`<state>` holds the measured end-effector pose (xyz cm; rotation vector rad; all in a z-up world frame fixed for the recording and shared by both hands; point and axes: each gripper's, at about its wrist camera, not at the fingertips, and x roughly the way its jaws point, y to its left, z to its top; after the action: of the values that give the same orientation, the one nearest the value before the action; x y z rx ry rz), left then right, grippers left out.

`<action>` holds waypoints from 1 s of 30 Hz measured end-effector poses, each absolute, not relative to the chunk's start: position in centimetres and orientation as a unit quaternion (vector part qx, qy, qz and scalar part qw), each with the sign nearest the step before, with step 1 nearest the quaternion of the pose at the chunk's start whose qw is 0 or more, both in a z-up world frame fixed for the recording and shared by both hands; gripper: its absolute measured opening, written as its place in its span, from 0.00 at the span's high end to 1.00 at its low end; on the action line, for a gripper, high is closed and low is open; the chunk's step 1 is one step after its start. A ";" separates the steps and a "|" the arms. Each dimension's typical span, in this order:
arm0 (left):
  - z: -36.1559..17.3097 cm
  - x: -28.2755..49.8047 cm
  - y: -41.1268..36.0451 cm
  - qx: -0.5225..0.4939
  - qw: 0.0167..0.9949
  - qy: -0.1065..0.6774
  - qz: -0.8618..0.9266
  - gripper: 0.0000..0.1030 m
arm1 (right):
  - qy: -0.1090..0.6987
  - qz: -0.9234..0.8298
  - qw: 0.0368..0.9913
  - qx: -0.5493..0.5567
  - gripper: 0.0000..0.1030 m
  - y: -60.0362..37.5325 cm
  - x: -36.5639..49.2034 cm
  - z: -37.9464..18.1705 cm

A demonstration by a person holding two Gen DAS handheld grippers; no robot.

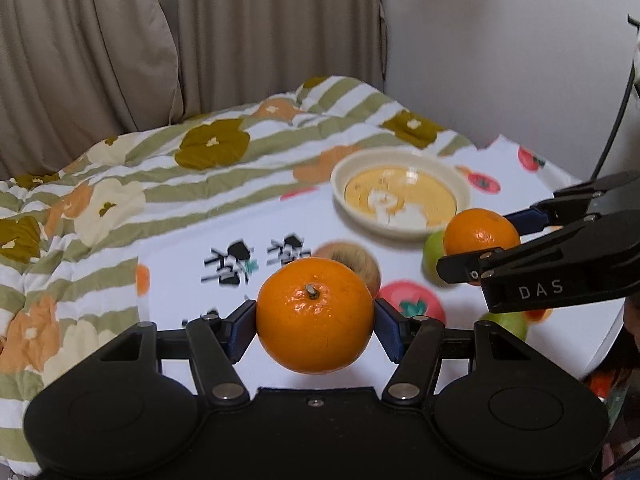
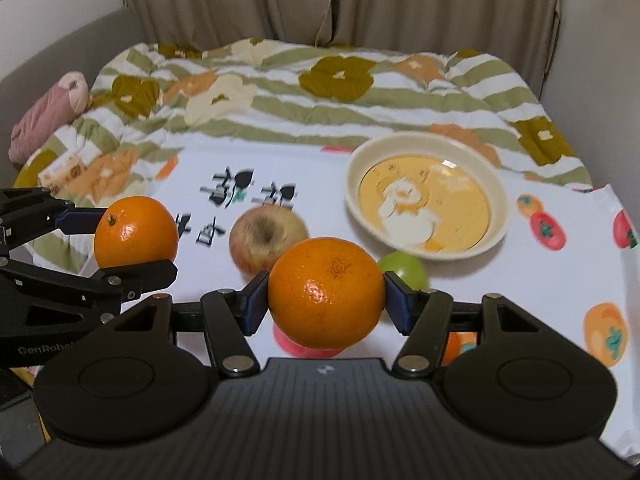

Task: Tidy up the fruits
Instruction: 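Carry both mandarins to the duck bowl and release them inside with both grippers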

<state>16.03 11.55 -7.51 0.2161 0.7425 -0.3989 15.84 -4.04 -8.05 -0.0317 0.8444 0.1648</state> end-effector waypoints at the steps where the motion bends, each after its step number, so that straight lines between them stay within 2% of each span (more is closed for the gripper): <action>1: -7.0 16.1 11.2 0.100 0.908 0.358 -0.191 0.36 | 0.405 0.082 0.911 -0.013 0.27 -4.6 15.9 -7.5; 15: -2.6 20.8 2.4 0.068 0.929 0.340 -0.131 0.36 | 0.365 0.135 0.921 -0.033 0.28 -15.6 21.9 -3.3; 30: -6.3 29.6 -5.5 0.065 0.920 0.372 -0.104 0.36 | 0.382 0.174 0.907 -0.046 0.28 -23.9 32.6 -7.1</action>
<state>29.56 -5.54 -6.32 0.1336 0.7638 -0.2127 32.61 -23.88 -7.09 -0.0959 0.7881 0.3594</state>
